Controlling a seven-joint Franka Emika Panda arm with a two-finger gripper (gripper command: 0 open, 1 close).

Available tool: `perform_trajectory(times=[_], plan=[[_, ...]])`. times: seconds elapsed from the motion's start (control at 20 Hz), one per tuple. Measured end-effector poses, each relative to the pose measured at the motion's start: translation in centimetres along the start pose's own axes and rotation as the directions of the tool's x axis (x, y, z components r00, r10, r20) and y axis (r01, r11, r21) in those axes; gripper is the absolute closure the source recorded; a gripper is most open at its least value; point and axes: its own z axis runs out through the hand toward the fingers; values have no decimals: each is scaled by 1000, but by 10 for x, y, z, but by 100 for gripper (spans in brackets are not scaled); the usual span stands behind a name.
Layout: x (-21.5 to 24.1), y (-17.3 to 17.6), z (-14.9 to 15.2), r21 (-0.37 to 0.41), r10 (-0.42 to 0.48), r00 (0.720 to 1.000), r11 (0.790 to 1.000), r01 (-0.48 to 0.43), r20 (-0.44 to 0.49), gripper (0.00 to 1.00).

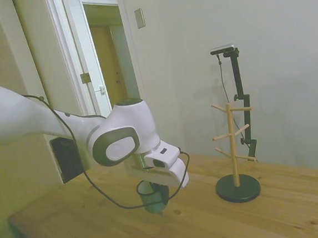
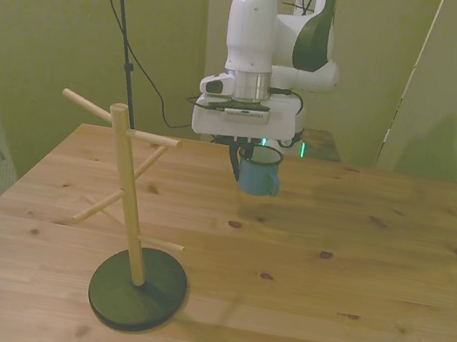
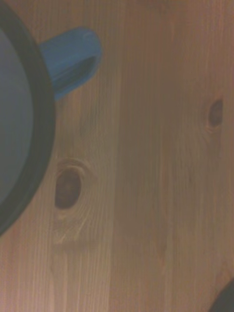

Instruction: Unload the mug

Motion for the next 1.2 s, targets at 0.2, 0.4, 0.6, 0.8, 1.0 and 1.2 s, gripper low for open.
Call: perform_trajectory(times=[0.2,0.4,0.6,0.8,1.0,1.2], plan=[[13,-9,4,-14,16,1000,1000,-16,-5,100],[19,-12,7,-30,24,999,999,-25,-34,100],[27,-24,14,-42,9,999,999,-11,-41,100],[40,-48,21,-45,-24,997,999,21,-66,100],[49,-69,38,-66,-60,997,996,56,-55,100],[55,-83,53,-94,-81,997,992,79,-18,100]])
